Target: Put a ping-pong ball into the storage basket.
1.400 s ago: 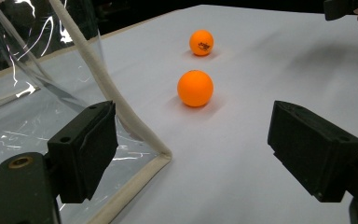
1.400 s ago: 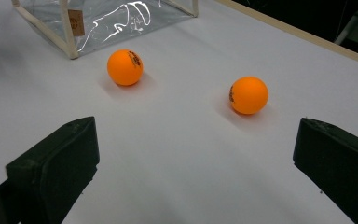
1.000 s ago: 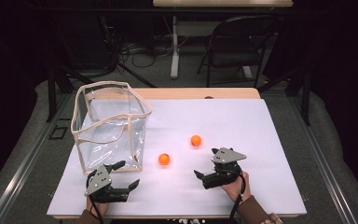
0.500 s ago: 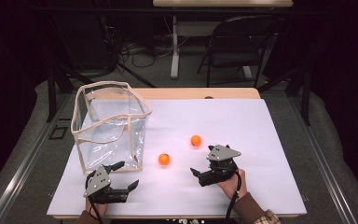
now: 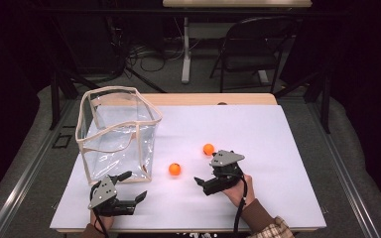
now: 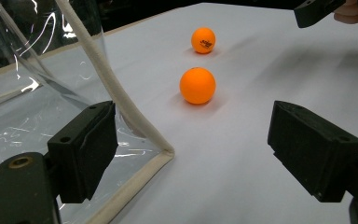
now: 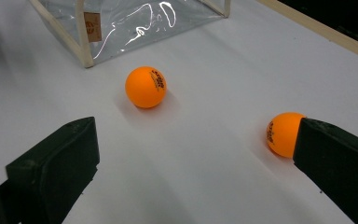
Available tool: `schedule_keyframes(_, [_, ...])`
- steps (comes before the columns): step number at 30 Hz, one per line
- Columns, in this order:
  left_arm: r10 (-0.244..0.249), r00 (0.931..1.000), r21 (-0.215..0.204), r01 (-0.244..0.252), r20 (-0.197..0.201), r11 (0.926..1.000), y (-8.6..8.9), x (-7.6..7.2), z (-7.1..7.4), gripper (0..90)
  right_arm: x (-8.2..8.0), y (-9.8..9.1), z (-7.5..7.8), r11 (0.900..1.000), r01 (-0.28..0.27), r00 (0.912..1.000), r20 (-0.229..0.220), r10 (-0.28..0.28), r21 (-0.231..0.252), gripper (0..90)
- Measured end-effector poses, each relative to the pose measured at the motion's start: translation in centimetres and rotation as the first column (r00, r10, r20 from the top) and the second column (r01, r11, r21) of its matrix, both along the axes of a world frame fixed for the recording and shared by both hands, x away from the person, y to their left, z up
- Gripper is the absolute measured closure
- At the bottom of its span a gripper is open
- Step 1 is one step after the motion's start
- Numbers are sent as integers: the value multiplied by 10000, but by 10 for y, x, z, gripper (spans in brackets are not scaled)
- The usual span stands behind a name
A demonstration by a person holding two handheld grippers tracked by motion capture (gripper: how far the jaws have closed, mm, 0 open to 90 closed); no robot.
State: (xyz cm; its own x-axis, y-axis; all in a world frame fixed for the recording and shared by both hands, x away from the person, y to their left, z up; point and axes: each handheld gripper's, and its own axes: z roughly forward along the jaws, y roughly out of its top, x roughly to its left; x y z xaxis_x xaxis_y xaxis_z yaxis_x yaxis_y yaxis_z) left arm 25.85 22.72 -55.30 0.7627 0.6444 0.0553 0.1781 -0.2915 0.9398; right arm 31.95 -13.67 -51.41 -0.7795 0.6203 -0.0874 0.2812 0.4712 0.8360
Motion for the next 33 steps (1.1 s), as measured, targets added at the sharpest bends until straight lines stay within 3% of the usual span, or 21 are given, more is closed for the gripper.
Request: schedule_keyframes(33, [-58, 10000, 72, 58, 14, 10000, -1, 1, 0, 159, 20, 32, -4, 9974, -641, 9964, -576, 622, -316, 0])
